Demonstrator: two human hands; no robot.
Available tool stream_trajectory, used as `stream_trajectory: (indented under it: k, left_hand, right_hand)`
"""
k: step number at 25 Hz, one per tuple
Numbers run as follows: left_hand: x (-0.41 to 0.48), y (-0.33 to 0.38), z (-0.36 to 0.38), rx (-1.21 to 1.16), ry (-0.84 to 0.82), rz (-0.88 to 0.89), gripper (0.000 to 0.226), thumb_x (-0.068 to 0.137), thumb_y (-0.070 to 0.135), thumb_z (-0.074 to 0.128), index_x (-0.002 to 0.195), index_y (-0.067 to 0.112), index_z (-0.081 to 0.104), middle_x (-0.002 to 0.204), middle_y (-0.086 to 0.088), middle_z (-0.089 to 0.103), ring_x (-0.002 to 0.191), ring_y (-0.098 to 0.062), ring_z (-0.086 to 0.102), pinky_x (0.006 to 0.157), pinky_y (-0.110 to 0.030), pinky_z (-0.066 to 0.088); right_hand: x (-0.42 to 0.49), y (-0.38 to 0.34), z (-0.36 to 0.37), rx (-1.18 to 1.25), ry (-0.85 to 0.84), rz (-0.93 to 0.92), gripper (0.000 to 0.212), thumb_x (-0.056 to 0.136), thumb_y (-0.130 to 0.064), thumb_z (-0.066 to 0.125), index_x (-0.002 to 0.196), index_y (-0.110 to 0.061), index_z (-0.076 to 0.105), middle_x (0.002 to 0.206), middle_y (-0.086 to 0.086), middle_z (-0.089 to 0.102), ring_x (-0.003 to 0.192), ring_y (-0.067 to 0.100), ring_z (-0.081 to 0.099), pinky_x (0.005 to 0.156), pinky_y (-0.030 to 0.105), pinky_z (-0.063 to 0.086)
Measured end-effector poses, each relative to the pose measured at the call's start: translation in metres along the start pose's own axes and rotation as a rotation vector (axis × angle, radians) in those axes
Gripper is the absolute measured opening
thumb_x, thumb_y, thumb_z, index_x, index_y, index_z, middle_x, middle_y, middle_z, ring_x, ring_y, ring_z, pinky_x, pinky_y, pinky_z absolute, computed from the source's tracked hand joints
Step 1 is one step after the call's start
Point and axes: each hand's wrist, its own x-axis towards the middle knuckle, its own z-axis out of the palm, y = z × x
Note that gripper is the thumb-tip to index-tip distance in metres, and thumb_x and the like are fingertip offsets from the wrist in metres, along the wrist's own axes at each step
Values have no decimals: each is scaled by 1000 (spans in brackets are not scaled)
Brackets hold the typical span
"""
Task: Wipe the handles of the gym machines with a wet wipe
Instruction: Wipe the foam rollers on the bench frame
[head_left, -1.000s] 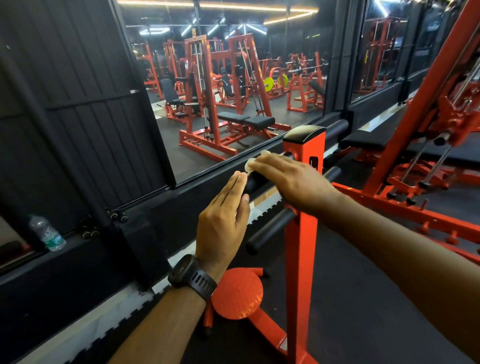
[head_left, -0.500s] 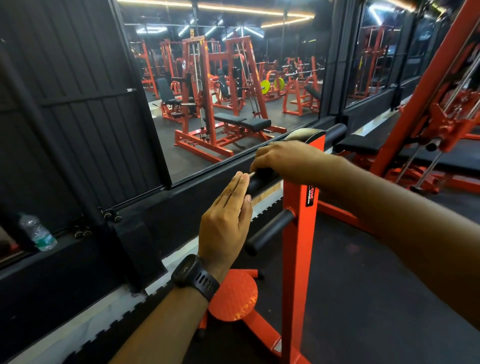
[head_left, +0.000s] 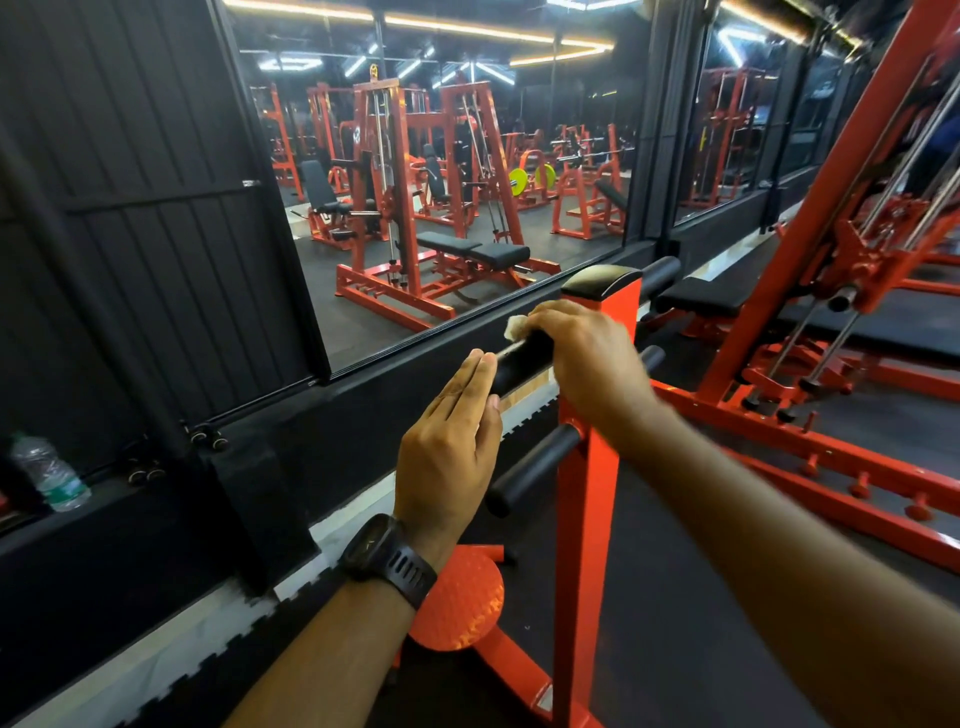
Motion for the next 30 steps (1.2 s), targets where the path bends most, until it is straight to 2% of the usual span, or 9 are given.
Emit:
stream_trajectory:
  k: [3,6,10,14,17,20,23,27,30]
  left_hand:
    - [0,2,0,-9,1,0,40,101,15,55,138,2,56,140,-13,58,131,-17,55,108,-19,43]
    - [0,3,-2,-17,-16,-5,41,101,17,53,140,3,54,141,-12,57,133,-16,52,109,-17,40]
    - [1,1,-3,6,-33,3,41,101,16,55,140,5,55,141,-12,57,132,-16,53,109,-16,40]
    - [2,1,-3,10,-37,-13,41,100,15,56,139,4,56,140,-12,58,131,-16,53,109,-14,39]
    - [2,1,-4,20,-45,0,41,100,15,56,140,5,55,140,-12,58,132,-14,51,109,-14,39]
    - [3,1,-5,17,-61,-5,41,101,16,55,140,5,55,141,-12,57,133,-13,50,109,-11,36]
    - [2,1,-5,9,-59,-3,41,101,17,54,140,5,55,142,-11,57,133,-15,52,110,-14,38]
    - [2,1,-3,-39,-59,-29,42,102,17,53,142,7,52,145,-10,54,135,-14,49,110,-19,41]
    - [-1,1,-5,-75,-93,-53,44,102,15,51,145,8,48,149,-9,49,138,-12,44,111,-16,38]
  right_hand:
    - [-36,-39,19,461,354,440,40,95,1,56,129,-18,65,121,-2,61,104,5,60,90,21,51]
    - [-37,-65,28,1063,502,941,22,98,-10,57,115,-16,69,107,10,65,84,4,65,73,22,55]
    - [-34,-65,39,1347,554,1083,32,100,-6,55,130,-11,63,120,-3,69,109,6,66,102,31,51]
    - [-19,-52,43,1467,608,1311,23,100,-6,54,115,-11,71,98,3,73,97,17,69,95,35,56]
    - [-24,-72,44,1797,539,1317,21,101,-2,47,113,7,62,77,5,59,70,14,58,69,26,51]
    - [-27,-75,44,1955,484,1293,16,99,3,42,97,5,59,79,9,49,66,14,50,71,27,47]
    - [-27,-68,35,1976,428,1296,20,99,3,39,108,15,53,76,7,46,63,11,48,65,22,46]
    - [-54,-88,19,1804,110,1091,15,98,0,48,89,-3,60,83,17,57,74,24,58,76,36,53]
    - [-71,-90,31,1368,263,848,15,98,-7,57,92,4,65,89,25,65,80,21,59,77,45,53]
